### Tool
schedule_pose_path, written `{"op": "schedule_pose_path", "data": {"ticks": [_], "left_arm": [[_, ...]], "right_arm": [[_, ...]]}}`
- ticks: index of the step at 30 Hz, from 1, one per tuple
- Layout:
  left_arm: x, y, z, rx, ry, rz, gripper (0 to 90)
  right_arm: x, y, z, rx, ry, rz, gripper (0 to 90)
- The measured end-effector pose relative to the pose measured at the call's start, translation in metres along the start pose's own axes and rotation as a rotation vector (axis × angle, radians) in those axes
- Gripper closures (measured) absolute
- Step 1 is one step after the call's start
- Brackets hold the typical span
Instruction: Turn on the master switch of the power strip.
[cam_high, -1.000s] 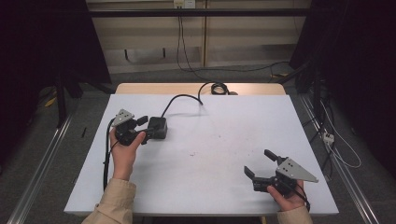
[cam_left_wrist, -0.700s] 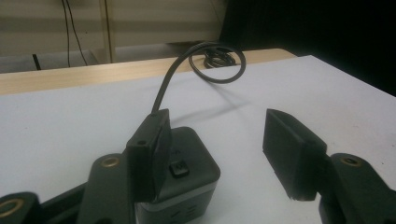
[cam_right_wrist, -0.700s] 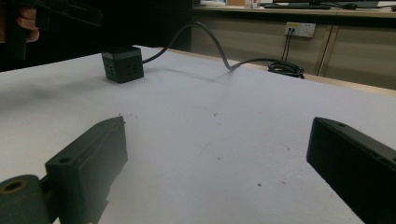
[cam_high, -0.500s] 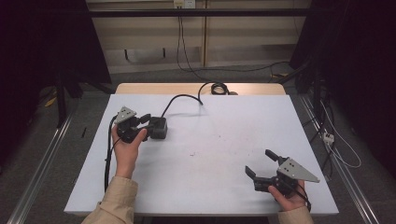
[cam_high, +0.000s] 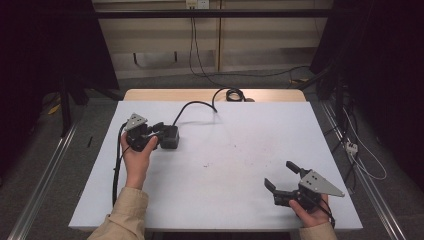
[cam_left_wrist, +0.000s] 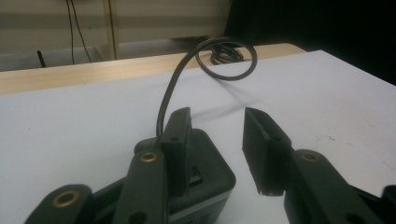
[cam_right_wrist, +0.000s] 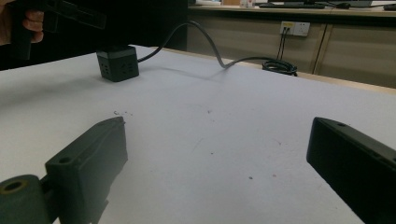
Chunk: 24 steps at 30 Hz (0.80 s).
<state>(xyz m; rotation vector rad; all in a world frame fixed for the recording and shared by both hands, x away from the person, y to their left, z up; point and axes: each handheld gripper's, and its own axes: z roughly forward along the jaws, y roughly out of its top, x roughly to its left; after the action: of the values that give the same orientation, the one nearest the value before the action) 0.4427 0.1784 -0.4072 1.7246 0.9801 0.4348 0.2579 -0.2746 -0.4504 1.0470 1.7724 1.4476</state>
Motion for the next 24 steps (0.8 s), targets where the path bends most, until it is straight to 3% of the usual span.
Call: {"op": "schedule_pose_path", "data": {"ticks": [24], "left_arm": [[0.0034,-0.0002,0.0046,0.029,0.003,0.038,74.5]], "right_arm": [[-0.0020,-0.0016,-0.0023,0.003,-0.005,0.006,4.4]]}}
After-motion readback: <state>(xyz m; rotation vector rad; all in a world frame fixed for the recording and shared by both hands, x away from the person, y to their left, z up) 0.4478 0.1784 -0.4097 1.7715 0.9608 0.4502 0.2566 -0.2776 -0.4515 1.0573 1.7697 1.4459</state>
